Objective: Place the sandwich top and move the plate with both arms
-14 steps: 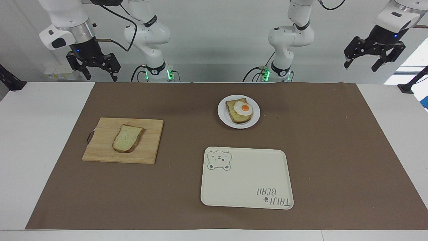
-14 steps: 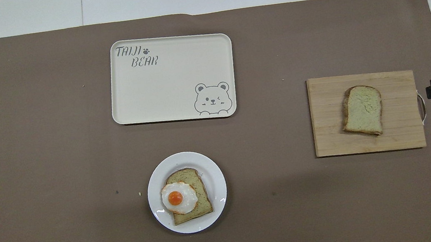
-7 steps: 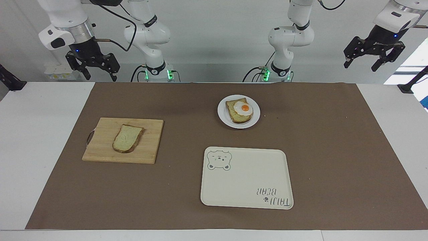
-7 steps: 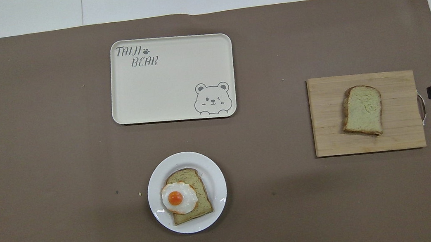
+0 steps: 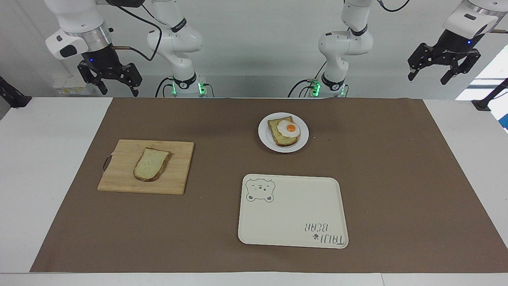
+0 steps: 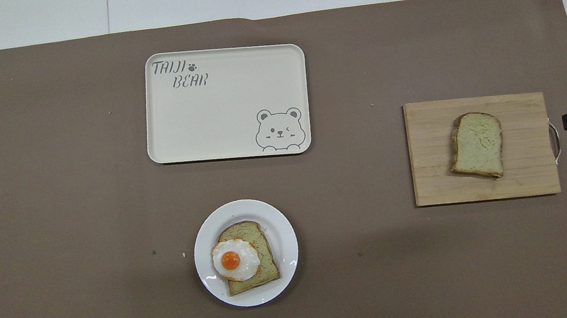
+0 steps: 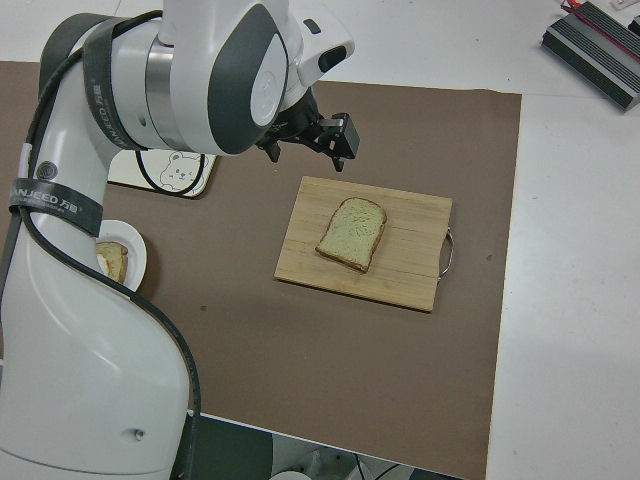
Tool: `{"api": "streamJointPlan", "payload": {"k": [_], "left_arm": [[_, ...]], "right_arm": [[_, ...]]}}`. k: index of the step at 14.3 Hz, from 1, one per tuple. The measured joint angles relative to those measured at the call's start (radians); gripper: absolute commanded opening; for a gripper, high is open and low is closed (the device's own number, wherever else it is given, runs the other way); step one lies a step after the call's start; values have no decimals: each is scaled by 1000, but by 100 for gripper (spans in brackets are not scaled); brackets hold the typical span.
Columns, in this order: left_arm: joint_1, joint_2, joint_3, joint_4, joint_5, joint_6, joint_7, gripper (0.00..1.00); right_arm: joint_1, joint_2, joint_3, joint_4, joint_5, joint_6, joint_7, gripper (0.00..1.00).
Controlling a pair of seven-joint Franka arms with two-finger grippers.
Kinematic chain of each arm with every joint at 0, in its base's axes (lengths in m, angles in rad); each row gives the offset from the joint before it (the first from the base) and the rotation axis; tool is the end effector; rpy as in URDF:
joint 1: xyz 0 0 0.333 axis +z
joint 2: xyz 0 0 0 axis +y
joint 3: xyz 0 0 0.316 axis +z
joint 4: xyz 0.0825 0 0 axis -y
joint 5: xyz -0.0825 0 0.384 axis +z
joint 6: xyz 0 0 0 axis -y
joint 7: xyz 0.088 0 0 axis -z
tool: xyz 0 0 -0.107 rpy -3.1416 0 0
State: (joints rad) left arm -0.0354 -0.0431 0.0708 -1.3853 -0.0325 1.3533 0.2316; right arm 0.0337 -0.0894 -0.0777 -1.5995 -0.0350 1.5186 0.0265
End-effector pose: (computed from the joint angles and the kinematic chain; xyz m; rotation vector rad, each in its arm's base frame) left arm 0.5131 0.0153 0.7136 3.0925 -0.3156 0.0241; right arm 0.5205 -0.0289 0.6544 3.1114 -0.1124 0.0124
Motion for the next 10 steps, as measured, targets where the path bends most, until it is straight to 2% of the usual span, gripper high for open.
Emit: {"api": "streamJointPlan", "payload": {"k": [10], "left_arm": [[0, -8, -1, -7, 0, -17, -1, 100]], "right_arm": [[0, 0, 0, 0, 0, 0, 0, 100]]}}
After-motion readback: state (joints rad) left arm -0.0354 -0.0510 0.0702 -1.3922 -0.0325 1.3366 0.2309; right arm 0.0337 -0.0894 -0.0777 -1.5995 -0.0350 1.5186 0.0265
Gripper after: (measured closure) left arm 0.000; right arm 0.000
